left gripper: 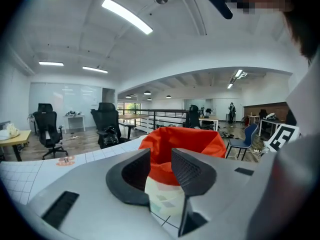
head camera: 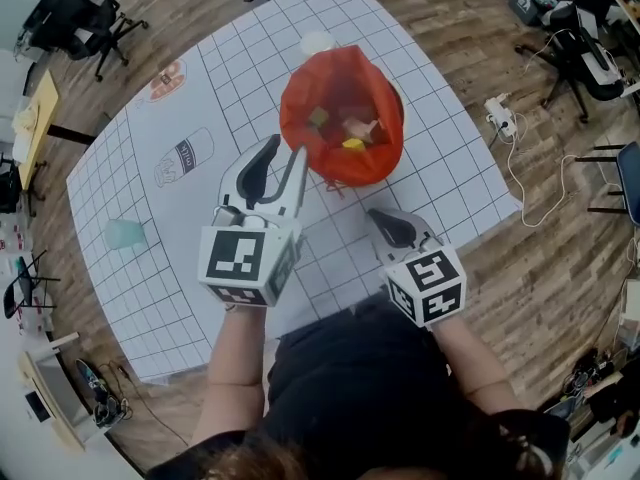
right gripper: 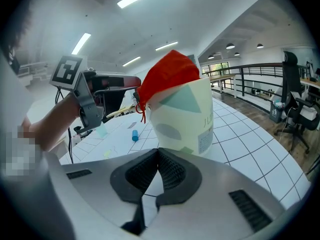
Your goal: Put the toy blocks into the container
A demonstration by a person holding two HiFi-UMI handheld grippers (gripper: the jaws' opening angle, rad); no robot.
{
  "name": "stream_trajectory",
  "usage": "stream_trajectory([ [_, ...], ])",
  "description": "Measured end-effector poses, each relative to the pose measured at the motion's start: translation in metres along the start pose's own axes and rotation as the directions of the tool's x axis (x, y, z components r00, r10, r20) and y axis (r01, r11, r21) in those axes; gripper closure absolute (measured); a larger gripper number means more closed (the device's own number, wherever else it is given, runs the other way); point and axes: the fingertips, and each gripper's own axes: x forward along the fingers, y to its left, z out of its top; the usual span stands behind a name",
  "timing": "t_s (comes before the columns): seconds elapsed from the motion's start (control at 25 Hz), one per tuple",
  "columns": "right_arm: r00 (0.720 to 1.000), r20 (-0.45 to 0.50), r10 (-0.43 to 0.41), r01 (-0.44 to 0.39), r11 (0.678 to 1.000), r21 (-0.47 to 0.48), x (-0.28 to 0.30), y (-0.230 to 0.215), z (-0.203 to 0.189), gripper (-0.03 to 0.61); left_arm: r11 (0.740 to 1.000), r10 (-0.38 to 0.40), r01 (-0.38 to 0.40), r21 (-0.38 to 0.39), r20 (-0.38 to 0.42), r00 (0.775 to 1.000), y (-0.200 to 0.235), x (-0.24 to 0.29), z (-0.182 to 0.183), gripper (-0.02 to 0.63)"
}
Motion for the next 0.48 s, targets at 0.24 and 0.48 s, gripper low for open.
stream_trajectory([
  [0.24, 1.0, -0.014, -0.002, 0.002, 0.999, -0.036, 0.012, 0.025, 0.004, 0.561, 0.996, 0.075, -0.075, -0.056, -0.003, 0.997, 0.044, -0.034, -0.021, 0.474],
  [0.48, 1.0, -0.028, 0.009, -0.011, 0.998, -0.068, 0.031, 0.061, 0.009, 0.561, 0.983, 0.141, -0.147, -0.11, -0.058, 0.988, 0.086, -0.078, -0.055, 0.474],
])
